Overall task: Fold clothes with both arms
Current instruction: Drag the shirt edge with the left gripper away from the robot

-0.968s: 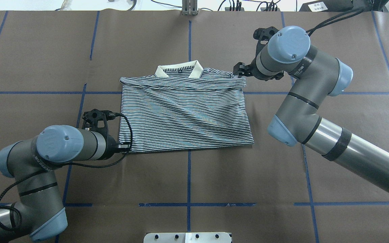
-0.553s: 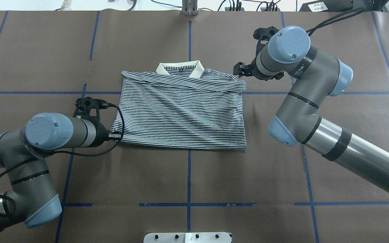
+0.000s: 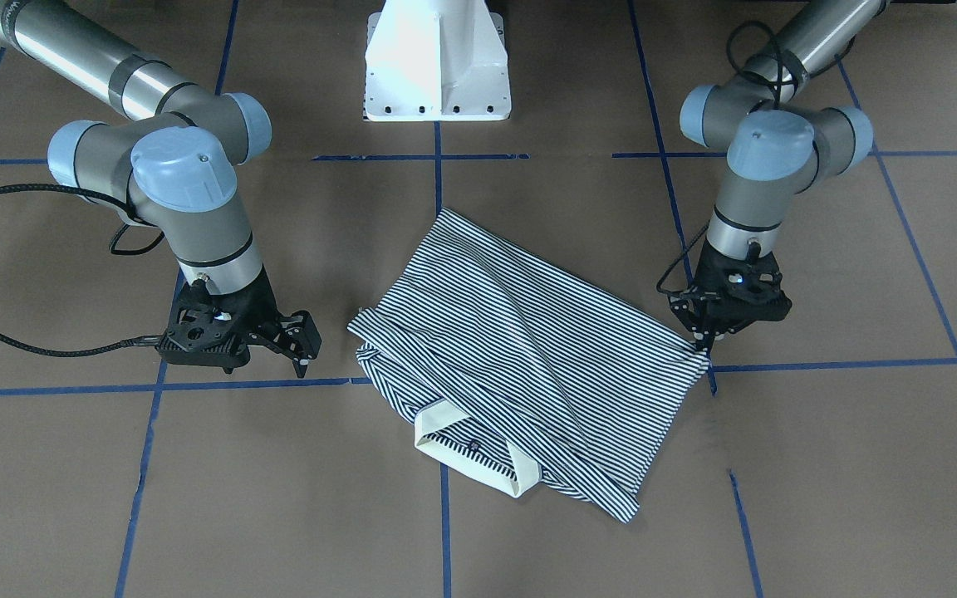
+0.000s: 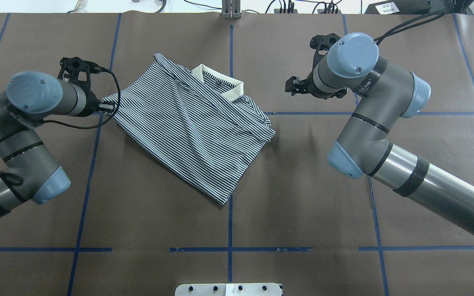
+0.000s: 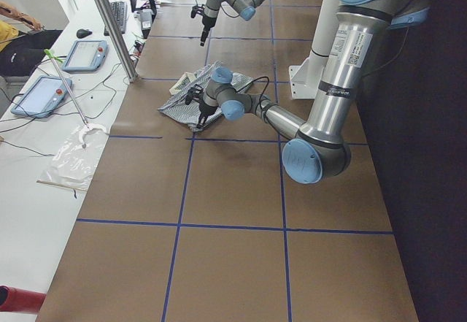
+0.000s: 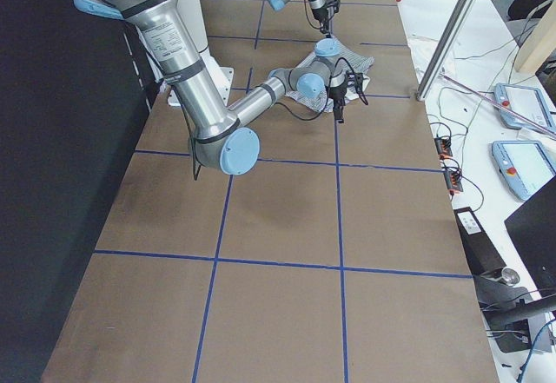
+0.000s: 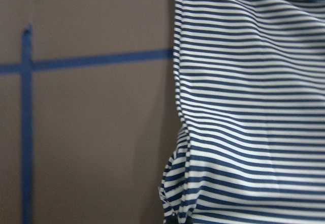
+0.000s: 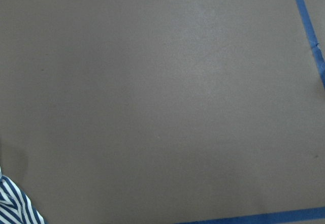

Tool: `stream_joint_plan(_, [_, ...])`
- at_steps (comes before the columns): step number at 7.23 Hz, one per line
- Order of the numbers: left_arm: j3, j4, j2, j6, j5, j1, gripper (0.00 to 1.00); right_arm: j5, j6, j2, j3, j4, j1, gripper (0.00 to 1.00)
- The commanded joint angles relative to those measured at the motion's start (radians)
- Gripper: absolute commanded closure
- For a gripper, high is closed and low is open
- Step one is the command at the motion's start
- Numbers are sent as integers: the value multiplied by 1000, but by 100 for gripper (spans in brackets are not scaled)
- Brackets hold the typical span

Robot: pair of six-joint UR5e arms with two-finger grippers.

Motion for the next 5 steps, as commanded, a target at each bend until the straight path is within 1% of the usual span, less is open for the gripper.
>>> stream_joint_plan(1, [402, -209, -222, 33, 17, -113, 100, -2, 2, -1, 0, 0, 0, 0])
stream_joint_plan(2, [523, -275, -291, 34, 96, -133, 100, -3, 1, -2, 0, 0, 3, 0])
stream_joint_plan(3, [609, -277, -350, 36, 144, -135, 100, -3, 1, -7, 0, 0, 4, 0])
stream_joint_plan(4, [616, -280, -346, 39, 145, -136, 100, -3, 1, -12, 2, 0, 4, 0])
stream_joint_plan(5, [620, -280, -338, 113, 145, -141, 1, -3, 2, -10, 0, 0, 1, 0])
